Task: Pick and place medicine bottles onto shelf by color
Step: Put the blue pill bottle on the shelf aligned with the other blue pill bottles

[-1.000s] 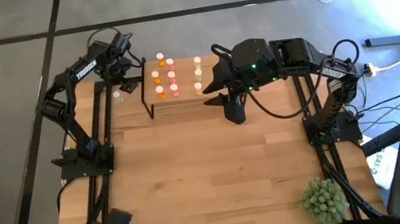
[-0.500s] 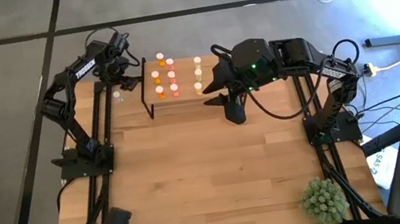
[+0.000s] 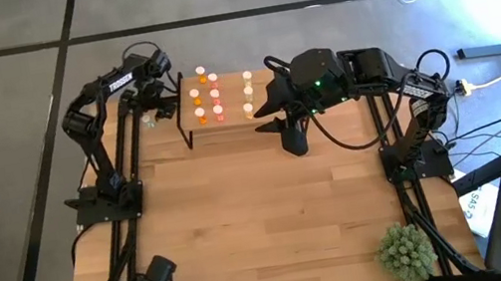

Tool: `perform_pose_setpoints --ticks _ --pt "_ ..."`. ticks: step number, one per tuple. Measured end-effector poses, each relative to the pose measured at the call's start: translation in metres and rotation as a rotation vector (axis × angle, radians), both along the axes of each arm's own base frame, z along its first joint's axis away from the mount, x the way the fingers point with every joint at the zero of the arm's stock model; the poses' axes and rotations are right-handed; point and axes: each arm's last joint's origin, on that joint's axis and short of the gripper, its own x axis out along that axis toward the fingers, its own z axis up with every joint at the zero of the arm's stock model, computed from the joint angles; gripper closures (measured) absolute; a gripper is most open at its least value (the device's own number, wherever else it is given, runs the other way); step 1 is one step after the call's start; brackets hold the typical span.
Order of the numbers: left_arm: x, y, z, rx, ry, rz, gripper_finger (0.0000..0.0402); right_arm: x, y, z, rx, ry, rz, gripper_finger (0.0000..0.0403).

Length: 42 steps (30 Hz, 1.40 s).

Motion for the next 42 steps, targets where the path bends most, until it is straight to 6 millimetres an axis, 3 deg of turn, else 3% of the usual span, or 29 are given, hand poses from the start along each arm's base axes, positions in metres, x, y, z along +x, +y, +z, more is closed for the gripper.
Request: perform_pose_setpoints --ticks 42 --pt "0.0016 0.0083 -0.0084 0.062 0.054 -0.008 0.0139 0.0009 0.0000 0.0013 0.001 -0.016 0.001 0.0245"
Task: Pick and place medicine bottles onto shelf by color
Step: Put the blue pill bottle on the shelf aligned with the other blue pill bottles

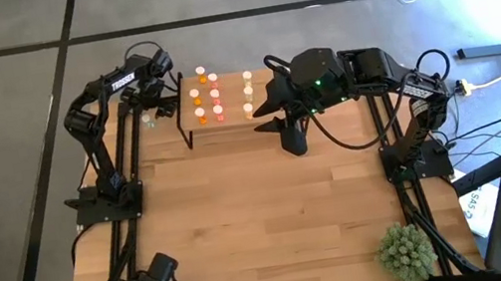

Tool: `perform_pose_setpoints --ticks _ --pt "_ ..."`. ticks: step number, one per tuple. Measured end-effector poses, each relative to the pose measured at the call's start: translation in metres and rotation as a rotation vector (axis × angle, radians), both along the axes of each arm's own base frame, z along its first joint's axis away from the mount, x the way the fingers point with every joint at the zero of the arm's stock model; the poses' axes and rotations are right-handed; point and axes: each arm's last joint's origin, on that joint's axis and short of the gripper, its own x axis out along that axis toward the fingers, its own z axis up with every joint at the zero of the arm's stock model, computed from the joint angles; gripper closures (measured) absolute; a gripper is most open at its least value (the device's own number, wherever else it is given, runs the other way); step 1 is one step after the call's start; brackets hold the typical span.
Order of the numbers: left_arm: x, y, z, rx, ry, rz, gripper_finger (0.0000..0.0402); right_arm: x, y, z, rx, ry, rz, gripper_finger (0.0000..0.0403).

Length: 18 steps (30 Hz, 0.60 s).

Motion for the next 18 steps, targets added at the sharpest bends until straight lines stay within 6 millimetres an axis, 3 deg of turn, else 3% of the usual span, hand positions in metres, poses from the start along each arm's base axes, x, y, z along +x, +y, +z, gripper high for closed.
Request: perform_pose_setpoints --ticks 18 --pt "-0.0033 -0.0028 -0.0001 -0.109 -0.028 -0.149 0.0139 0.0008 0.0000 0.0013 -0.001 -0.016 0.001 0.0245"
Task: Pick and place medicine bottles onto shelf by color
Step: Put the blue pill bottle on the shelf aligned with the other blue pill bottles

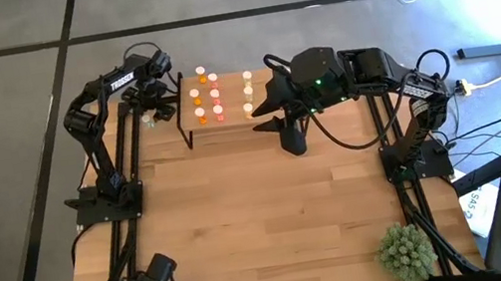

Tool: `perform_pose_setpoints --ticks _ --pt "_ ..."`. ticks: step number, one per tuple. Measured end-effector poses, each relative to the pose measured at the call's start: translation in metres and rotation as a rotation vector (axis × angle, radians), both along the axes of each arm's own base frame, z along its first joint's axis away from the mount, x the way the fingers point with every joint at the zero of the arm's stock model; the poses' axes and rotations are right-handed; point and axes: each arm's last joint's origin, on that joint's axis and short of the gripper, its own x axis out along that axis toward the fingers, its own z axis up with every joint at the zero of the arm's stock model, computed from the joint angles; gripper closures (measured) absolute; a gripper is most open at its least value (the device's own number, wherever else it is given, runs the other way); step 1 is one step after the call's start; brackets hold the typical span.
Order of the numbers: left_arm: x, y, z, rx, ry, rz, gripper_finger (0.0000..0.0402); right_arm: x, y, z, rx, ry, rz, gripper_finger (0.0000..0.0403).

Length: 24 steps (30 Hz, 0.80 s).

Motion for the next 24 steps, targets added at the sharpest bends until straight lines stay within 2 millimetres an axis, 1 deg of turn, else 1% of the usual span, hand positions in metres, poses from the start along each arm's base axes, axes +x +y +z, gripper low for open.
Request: perform_pose_setpoints --ticks 5,11,24 --pt "-0.0011 -0.0020 -0.0003 -0.037 0.014 -0.068 0.0139 0.0006 0.0000 0.0010 -0.001 -0.012 0.000 0.0245" --pt "0.0005 -0.0072 -0.0066 -0.045 0.070 -0.118 0.0139 0.0006 0.0000 0.0011 -0.002 -0.013 0.001 0.0245" --pt "0.0012 -0.0080 -0.0086 -0.032 0.091 -0.126 0.0142 0.0010 0.0001 0.0018 -0.002 -0.021 0.001 0.0245"
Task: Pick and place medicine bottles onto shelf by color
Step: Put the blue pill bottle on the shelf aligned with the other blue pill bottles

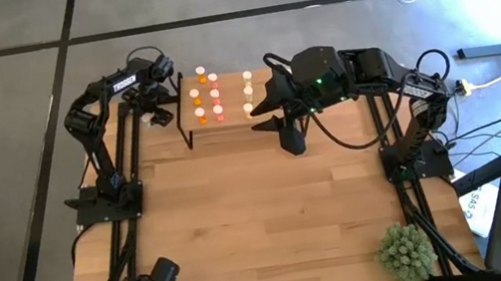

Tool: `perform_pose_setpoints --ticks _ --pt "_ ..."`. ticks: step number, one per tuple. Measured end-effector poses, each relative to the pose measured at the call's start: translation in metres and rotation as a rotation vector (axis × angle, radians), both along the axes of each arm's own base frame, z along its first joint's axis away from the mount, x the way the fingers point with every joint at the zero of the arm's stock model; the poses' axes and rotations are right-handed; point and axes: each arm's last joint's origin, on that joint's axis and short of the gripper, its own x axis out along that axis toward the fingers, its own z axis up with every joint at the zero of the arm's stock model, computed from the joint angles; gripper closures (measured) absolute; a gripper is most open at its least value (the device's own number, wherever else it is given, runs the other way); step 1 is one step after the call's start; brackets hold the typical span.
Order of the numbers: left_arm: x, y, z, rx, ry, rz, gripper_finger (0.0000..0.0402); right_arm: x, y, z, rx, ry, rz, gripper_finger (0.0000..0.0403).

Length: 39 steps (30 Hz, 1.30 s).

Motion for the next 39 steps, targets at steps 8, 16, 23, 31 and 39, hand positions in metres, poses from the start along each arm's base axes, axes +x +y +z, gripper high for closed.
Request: perform_pose_setpoints --ticks 8,16,23,31,39 --pt "0.000 0.001 0.000 0.009 -0.002 -0.006 0.0206 0.000 0.000 0.000 0.000 0.000 0.000 0.0245" --pt "0.000 0.001 0.000 0.005 -0.001 -0.017 0.0261 0.000 0.000 0.000 0.000 0.000 0.000 0.0245" --pt "0.000 0.000 0.000 -0.003 0.002 -0.018 0.0288 0.000 0.000 0.000 -0.003 0.000 0.002 0.0245" --pt "0.000 0.000 0.005 -0.020 0.005 -0.017 0.0288 0.000 0.000 0.000 -0.004 0.000 0.001 0.0245" --pt "0.001 0.003 0.028 -0.037 0.028 0.000 0.0288 0.000 0.000 0.000 -0.004 0.000 0.001 0.0245"
